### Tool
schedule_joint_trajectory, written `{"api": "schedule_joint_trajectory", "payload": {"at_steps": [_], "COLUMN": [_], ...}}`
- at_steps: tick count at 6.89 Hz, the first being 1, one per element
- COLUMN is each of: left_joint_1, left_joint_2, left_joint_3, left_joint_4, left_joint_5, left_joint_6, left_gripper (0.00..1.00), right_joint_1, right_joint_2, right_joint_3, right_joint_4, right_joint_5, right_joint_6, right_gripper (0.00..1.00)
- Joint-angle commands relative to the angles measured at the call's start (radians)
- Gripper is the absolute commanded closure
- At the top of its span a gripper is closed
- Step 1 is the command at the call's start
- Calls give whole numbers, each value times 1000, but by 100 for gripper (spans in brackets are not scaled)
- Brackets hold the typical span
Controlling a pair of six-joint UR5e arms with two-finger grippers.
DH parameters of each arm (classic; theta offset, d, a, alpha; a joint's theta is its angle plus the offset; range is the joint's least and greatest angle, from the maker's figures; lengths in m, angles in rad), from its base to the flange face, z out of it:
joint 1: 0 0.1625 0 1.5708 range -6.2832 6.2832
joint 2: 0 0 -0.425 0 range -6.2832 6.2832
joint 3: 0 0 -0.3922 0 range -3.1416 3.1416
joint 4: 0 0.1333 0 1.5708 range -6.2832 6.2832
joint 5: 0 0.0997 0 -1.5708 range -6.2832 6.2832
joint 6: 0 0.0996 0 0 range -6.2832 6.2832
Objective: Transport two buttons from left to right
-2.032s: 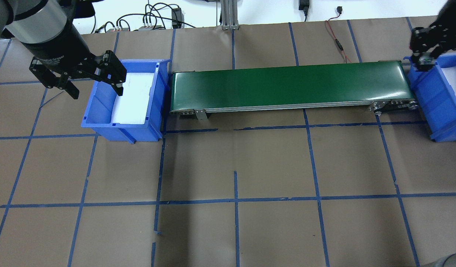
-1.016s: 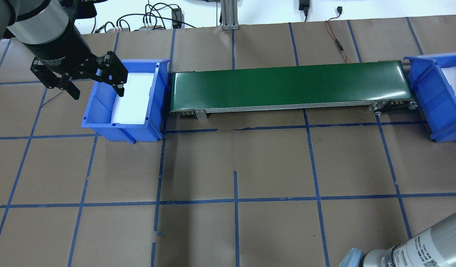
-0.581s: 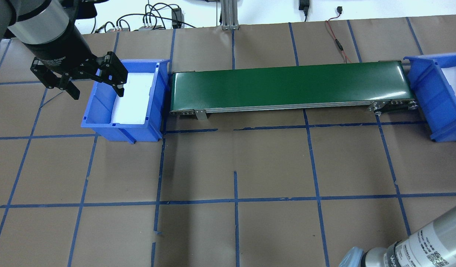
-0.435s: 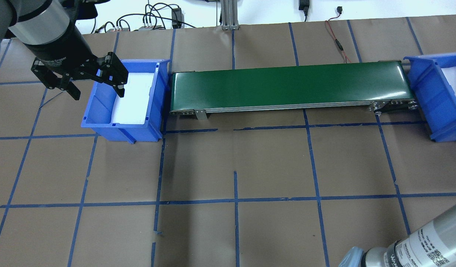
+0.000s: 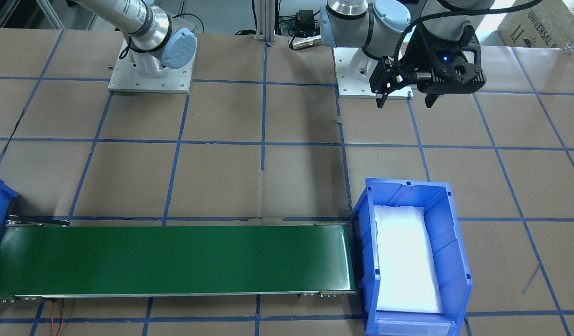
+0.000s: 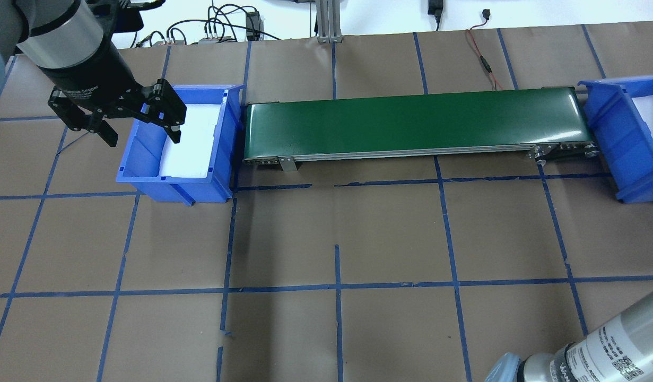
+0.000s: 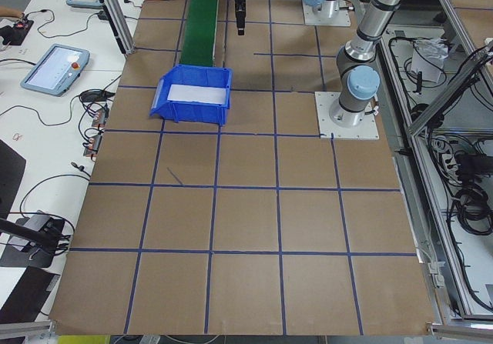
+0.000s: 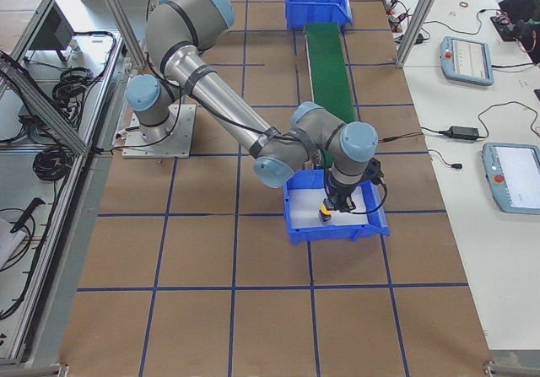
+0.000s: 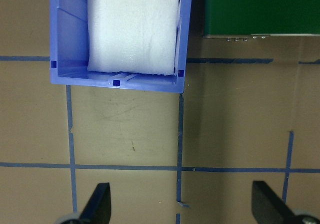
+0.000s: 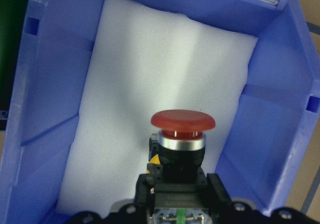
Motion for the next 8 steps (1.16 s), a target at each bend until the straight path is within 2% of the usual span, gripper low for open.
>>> {"api": "schedule_joint_trajectory", "payload": {"at_steps": [1, 4, 5, 6, 7, 8], "left_joint_1": [-4, -9, -9, -9, -9, -9], "left_joint_2": [-1, 1, 1, 1, 1, 1], "left_joint_3": [-4, -3, -4, -3, -4, -6], "left_joint_4": [0, -29, -28, -28, -28, -28], "left_joint_5": [-4, -6, -9, -7, -7, -9], "left_joint_6": [-5, -7, -7, -7, -7, -7], "left_gripper": [0, 0, 0, 0, 0, 0], "right_joint_1": [0, 0, 0, 0, 0, -2], "right_joint_2": [-2, -2, -2, -3, -5, -6], "right_joint_3": [28, 39, 42, 48, 55, 60], "right_joint_4": [-3, -49, -55, -68, -86, -92], "right_joint_5": [7, -1, -1, 11, 13, 13], "right_joint_6": [1, -4, -4, -7, -8, -8], "right_gripper": [83, 80, 67, 33, 13, 0]}}
